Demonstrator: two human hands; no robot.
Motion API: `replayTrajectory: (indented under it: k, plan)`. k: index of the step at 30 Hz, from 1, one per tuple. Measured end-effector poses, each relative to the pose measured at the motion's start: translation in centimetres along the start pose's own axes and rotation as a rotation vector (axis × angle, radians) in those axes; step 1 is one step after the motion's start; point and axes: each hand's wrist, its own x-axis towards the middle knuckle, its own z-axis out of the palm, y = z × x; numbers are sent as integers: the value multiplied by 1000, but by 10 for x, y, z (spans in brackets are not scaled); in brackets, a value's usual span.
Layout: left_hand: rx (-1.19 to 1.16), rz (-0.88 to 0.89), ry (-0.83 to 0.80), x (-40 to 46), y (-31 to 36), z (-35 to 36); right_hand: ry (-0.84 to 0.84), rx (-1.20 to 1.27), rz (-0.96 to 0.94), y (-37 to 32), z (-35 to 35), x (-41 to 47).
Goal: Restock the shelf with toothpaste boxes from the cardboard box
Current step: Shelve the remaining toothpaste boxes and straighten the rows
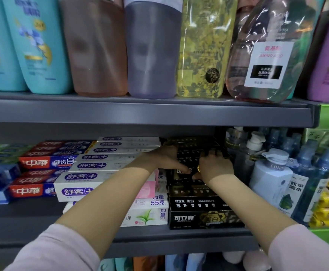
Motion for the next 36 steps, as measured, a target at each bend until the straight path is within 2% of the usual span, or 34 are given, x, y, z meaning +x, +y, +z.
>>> replayTrajectory:
  k: [3,6,9,12,15,19,25,31,36]
  plan:
    - [131,-31,4,4,1,-1,18,39,-8,1,2,3]
    - [425,-99,63,13,-5,-4,44,70,-41,1,6,9]
    - [504,-104,90,18,-10,-5,67,96,-58,-3,10,12]
    - [344,-141,46,16,-13,-9,143,100,-98,-4,18,10]
    - [142,-152,88,21,-10,-10,177,137,-140,-1,21,12]
    - [198,-244,124,20,-4,-8,152,150,-152,3,19,16]
    - [241,-240,142,23,-16,-7,156,172,-182,10,25,16]
    - [34,-146,173,25,-3,-4,151,184,-222,11,24,20]
    - [-41,-185,159,26,4,-9,150,177,-249,14,25,20]
